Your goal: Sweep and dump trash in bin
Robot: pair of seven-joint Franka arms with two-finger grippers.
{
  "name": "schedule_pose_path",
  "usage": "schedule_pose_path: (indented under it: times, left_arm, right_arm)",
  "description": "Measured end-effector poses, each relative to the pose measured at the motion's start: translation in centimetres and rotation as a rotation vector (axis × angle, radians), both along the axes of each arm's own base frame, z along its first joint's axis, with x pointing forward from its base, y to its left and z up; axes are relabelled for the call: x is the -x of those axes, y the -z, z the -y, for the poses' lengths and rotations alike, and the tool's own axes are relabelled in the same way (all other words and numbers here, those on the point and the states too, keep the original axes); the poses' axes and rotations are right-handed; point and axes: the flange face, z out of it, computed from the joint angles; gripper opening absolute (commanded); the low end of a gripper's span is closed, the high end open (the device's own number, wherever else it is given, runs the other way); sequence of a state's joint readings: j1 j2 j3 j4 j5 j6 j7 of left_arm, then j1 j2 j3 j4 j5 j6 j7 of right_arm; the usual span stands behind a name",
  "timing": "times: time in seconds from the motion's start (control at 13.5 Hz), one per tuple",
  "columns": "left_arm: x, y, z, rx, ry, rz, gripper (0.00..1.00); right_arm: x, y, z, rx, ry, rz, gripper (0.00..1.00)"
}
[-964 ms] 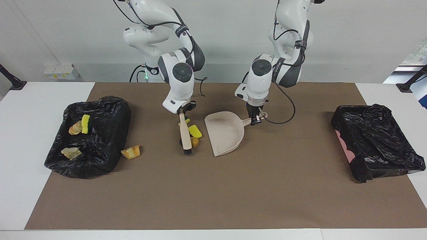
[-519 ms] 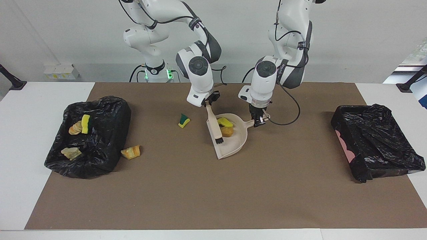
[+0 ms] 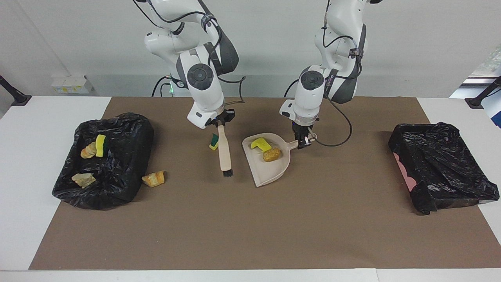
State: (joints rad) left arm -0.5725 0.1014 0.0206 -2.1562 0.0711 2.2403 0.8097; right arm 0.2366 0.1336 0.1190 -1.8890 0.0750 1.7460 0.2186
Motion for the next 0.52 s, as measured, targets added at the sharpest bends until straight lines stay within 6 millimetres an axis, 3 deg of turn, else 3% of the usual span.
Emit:
schedule_pose_path:
  times: [0.3, 0.52]
  left_arm:
    - [2.7, 0.0, 1.7, -0.032, 0.084, 0.01, 0.0]
    - [4.1, 0.0, 2.7, -0.034, 0.098, 0.009, 0.0]
  right_arm:
    - [-2.5, 1.1, 8.8, 0.201, 0.044, 0.033, 0.0]
    - [-2.6, 2.4, 13.0, 0.31, 0.087, 0.004, 0.0]
